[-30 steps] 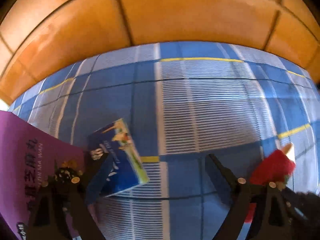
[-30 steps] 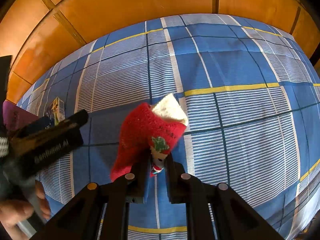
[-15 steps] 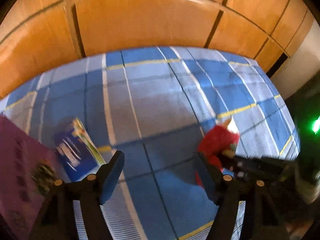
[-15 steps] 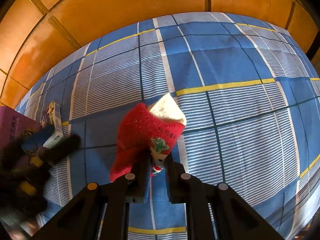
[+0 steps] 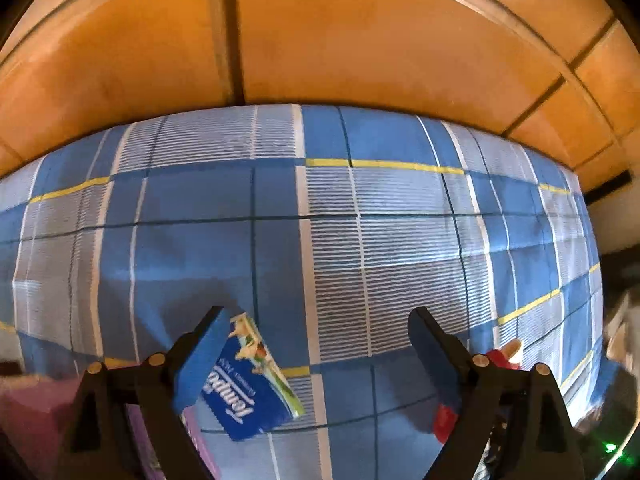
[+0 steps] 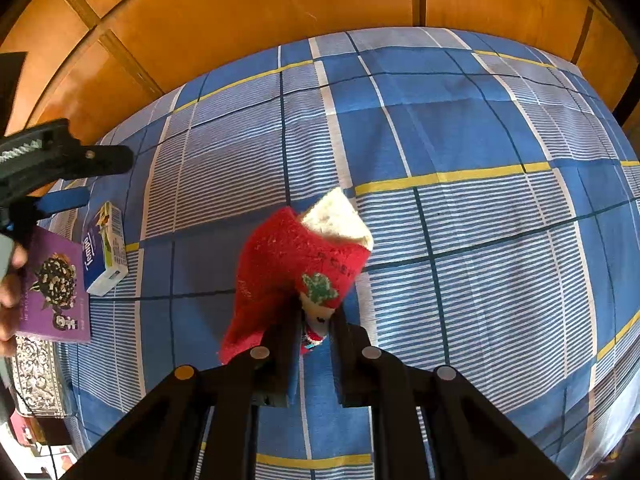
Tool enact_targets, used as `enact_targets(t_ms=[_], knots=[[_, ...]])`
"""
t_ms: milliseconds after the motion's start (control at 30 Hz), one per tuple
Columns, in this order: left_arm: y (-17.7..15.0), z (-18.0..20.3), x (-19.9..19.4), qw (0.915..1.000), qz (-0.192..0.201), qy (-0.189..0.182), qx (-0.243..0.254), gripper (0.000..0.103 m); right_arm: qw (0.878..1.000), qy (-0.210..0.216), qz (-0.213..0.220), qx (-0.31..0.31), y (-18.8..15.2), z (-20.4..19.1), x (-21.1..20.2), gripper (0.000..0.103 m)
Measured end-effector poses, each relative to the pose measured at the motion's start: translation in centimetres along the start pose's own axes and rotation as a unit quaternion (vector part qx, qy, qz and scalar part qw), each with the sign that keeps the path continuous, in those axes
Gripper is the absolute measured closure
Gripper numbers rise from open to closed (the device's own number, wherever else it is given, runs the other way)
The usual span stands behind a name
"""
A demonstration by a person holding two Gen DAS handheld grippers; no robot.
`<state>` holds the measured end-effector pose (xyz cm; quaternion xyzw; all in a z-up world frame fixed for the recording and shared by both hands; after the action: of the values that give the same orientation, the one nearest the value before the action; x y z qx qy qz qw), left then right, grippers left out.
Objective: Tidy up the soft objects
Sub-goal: 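Grasp the blue Tempo tissue pack with the left tool while the right tool holds the red sock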
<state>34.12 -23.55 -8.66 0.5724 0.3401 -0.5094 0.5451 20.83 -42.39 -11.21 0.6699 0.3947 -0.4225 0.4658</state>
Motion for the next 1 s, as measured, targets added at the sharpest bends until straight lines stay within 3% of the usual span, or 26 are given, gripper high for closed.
enact_targets(t_ms=[167,333,567,700,767,900,1000], knots=[[-0.3,0.8,2.4,0.9985,-0.033,0.022,0.037,0.011,1.0,0.0,0.003,-0.002,0.0,0.0,-0.2,0.091],[-1.4,1.8,2.7,0.9965,-0.031,0.025,0.073,0.007,1.0,-0.001,0.005,-0.005,0.0,0.0,-0.4,0.091],[-5.8,3.7,1.5,0.9912,-0.05,-0.033,0.118,0.007,1.0,-0.003,0.005,-0.002,-0.1,0.1,-0.4,0.092],[-10.3,4.6,1.3,0.9826,-0.086,-0.096,0.134,0.008,1.0,-0.004,0.002,0.005,-0.1,0.5,-0.3,0.092],[-12.8,4.8,1.2,0.9793,-0.089,-0.101,0.151,0.008,1.0,-0.003,0.003,0.013,-0.1,0.9,-0.3,0.092],[-15.1,4.7,-0.6,0.9784,-0.052,-0.094,0.177,0.011,1.0,-0.004,0.004,0.022,-0.2,1.4,-0.4,0.092],[-13.7,4.7,-2.8,0.9828,-0.01,-0.08,0.166,0.011,1.0,-0.004,0.005,0.023,-0.2,1.5,-0.5,0.092]])
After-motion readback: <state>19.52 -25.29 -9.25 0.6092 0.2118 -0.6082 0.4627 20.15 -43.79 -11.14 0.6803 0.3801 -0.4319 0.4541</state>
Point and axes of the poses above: each gripper's, at about its wrist camera, not at the fingertips, and x roughly the way its jaws point, z to its right, y to its top, the point moved 1 cm from there along x, roughly the way its jaws point
